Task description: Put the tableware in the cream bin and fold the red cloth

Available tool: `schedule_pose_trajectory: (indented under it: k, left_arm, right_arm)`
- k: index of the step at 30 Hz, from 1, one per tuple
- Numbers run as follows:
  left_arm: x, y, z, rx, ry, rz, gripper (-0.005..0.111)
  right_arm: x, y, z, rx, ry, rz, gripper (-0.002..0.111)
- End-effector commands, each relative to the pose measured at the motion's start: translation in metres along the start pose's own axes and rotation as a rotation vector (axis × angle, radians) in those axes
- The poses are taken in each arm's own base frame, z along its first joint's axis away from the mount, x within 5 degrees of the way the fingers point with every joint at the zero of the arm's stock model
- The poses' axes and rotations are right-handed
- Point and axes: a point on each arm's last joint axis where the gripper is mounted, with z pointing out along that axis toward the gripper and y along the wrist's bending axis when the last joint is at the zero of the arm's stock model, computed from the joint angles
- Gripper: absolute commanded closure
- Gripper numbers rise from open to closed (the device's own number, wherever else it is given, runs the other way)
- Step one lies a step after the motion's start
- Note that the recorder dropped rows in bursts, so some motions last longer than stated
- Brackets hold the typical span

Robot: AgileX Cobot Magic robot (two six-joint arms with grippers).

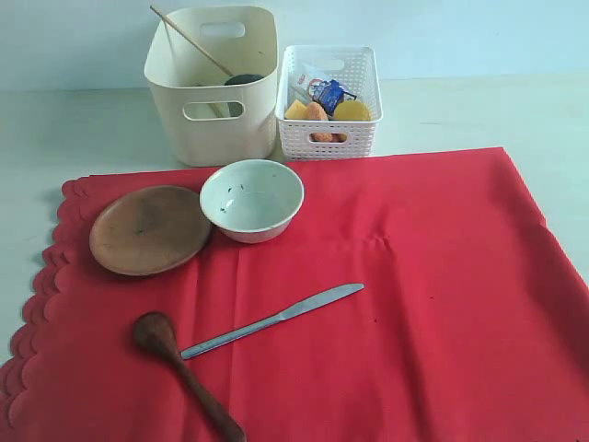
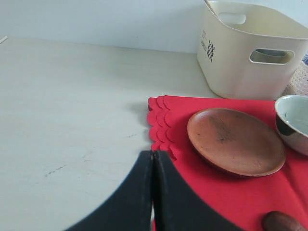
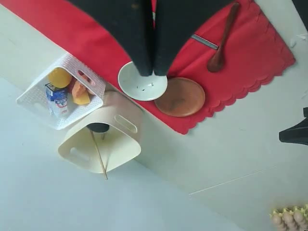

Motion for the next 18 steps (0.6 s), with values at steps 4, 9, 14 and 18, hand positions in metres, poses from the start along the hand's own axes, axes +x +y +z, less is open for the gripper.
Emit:
schedule_pose_trajectory:
  k: [4, 9, 14, 18]
  left_arm:
    - [0.000, 0.000, 0.000, -0.004, -0.012, 0.000, 0.107]
    - [0.000, 0.000, 0.000, -0.004, -0.012, 0.000, 0.107]
    - [0.000, 0.000, 0.000, -0.004, -0.012, 0.000, 0.107]
    - [0.000, 0.000, 0.000, -0.004, -0.012, 0.000, 0.107]
  right_arm:
    - [0.047, 0.003, -0.020, 0.020, -0.113, -0.082, 0.108]
    - [0.077, 0.005, -0.023, 0.028, -0.176, -0.086, 0.108]
    - [0.103, 0.006, -0.019, 0.034, -0.221, -0.105, 0.108]
    - [0.120, 0.009, -0.011, 0.019, -0.288, -0.081, 0.108]
